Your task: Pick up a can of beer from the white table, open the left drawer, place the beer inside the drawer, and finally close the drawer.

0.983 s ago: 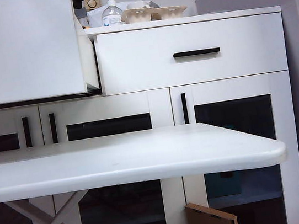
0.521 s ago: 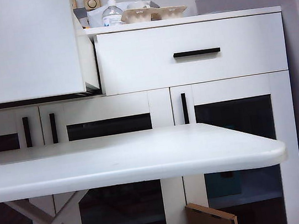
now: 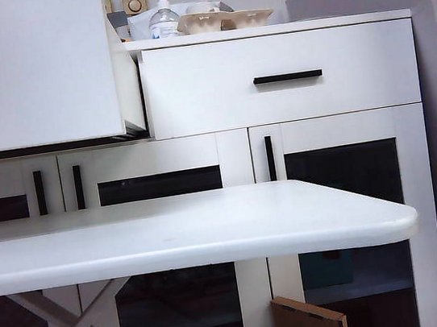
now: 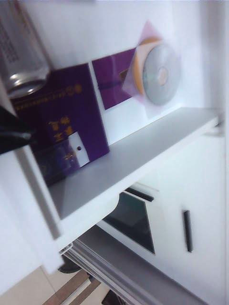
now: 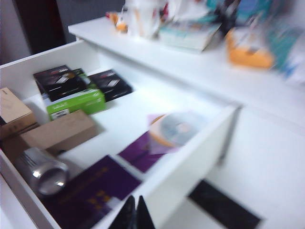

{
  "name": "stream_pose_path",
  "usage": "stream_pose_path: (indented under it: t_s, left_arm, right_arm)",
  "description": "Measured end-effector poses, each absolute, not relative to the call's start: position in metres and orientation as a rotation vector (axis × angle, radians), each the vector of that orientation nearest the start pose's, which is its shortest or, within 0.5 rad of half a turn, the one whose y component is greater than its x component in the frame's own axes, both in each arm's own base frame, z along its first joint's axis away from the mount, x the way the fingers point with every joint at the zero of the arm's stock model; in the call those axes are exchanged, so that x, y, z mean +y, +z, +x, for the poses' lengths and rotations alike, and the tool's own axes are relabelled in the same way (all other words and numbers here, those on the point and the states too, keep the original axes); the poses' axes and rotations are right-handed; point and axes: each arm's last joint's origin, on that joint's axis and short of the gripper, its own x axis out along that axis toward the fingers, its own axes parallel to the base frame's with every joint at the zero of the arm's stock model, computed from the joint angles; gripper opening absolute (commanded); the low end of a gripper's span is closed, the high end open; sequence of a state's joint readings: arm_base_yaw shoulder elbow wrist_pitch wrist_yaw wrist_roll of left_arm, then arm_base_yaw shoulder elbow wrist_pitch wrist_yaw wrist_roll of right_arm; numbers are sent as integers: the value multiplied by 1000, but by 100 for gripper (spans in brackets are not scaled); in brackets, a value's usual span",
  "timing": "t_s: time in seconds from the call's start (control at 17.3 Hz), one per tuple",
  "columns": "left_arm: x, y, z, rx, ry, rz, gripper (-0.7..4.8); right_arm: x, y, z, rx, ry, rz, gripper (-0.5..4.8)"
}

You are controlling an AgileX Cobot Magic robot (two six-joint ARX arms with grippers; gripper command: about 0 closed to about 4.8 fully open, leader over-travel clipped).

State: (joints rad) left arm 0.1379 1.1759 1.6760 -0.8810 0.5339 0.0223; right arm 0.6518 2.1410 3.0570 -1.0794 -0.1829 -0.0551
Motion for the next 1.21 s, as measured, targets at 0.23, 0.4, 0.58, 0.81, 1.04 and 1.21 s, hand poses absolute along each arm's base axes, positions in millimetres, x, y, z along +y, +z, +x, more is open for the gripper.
stream_pose_path:
  t_s: [0.23,0.4,0.58,0.81,1.04,1.21]
  left_arm:
    - [9,433,168,293,-349,-110,-6]
    - [8,408,144,221,-281,-79,-6]
    - [9,372,145,217,-238,-79,-6]
    - [10,353,148,201,-210,-87,-6]
    - [9,344,152,185,-215,-82,-6]
    - [5,340,154,195,-237,-80,-6]
  right_arm:
    - [201,551,266,161,815,-113,-6]
    - [199,544,266,246,807,-111,-6]
    - [191,539,255,348,803,-132,-6]
    - [153,573,203,232,798,-135,-6]
    - [125,591,170,160,716,-128,-6]
    - [113,595,152,177,716,-118,-6]
